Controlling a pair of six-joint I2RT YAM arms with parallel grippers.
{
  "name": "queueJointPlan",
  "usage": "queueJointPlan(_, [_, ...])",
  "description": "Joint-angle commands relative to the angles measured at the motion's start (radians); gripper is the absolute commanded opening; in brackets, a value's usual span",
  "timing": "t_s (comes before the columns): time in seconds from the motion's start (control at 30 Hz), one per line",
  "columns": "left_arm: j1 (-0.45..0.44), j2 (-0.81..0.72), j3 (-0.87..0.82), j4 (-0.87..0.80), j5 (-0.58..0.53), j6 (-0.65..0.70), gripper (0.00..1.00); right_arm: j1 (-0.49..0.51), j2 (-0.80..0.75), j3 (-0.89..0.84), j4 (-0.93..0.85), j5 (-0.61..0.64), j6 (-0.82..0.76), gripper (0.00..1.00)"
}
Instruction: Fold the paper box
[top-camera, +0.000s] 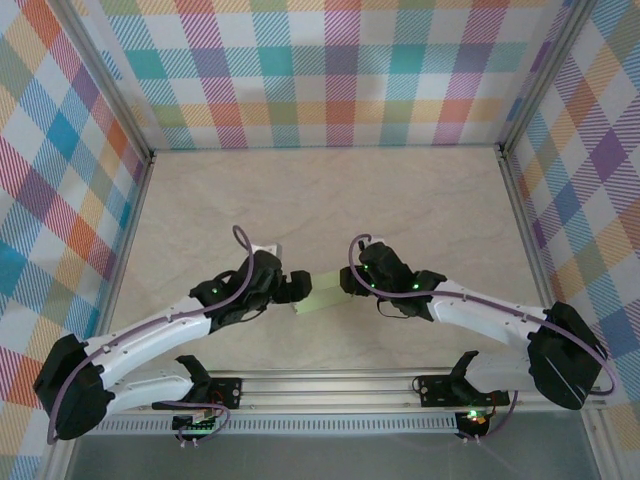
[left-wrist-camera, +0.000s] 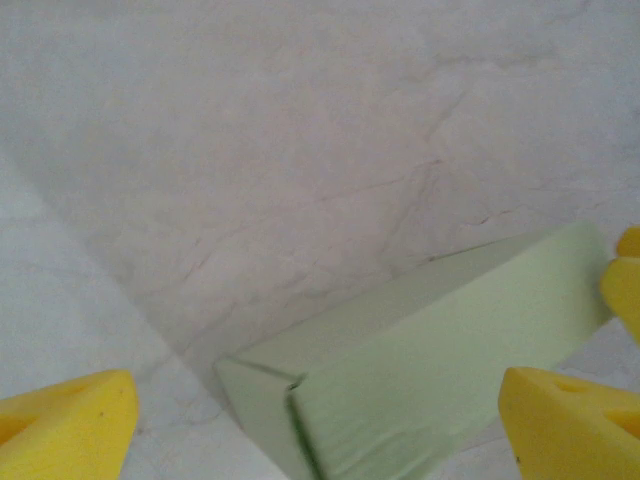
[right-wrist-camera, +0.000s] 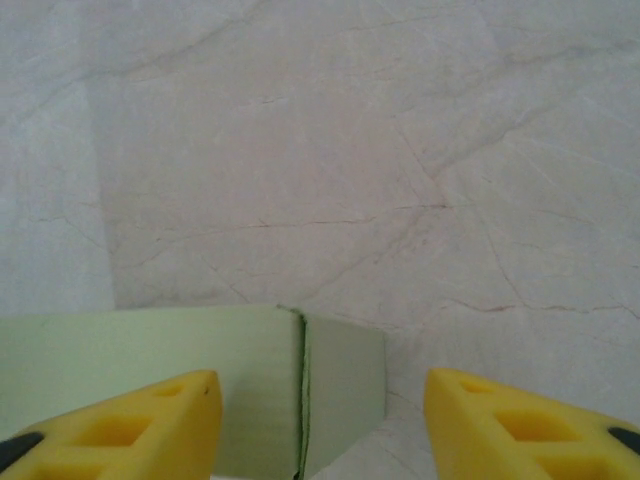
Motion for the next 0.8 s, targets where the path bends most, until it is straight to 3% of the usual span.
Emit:
queueJointPlan(0.0, [0.008, 0.027, 0.09, -0.057, -0.013, 0.26, 0.95, -0.051, -0.051, 0.04, -0.019, -0.092, 0.006, 0.64])
queueJointPlan(0.2, [0.017, 0.119, 0.183, -0.113, 0.077, 0.671, 0.96, -0.197, -0.078, 0.047, -0.099, -0.297, 0.037, 0.74])
queueJointPlan(0.33, [0.033, 0.158, 0.221, -0.205, 0.183, 0.908, 0.95, -0.275, -0.104, 0.042, -0.162, -0.372, 0.046, 0.75])
queueJointPlan(0.7, [0.042, 0.231, 0.257, -0.387, 0.141, 1.066, 0.88, -0.335, -0.093, 0.064, -0.198, -0.432, -0.002, 0.75])
queueJointPlan(0.77, [0.043, 0.263, 0.254, -0.381, 0.134, 1.083, 0.78, -0.334, -0.073, 0.075, -0.192, -0.445, -0.008, 0.75])
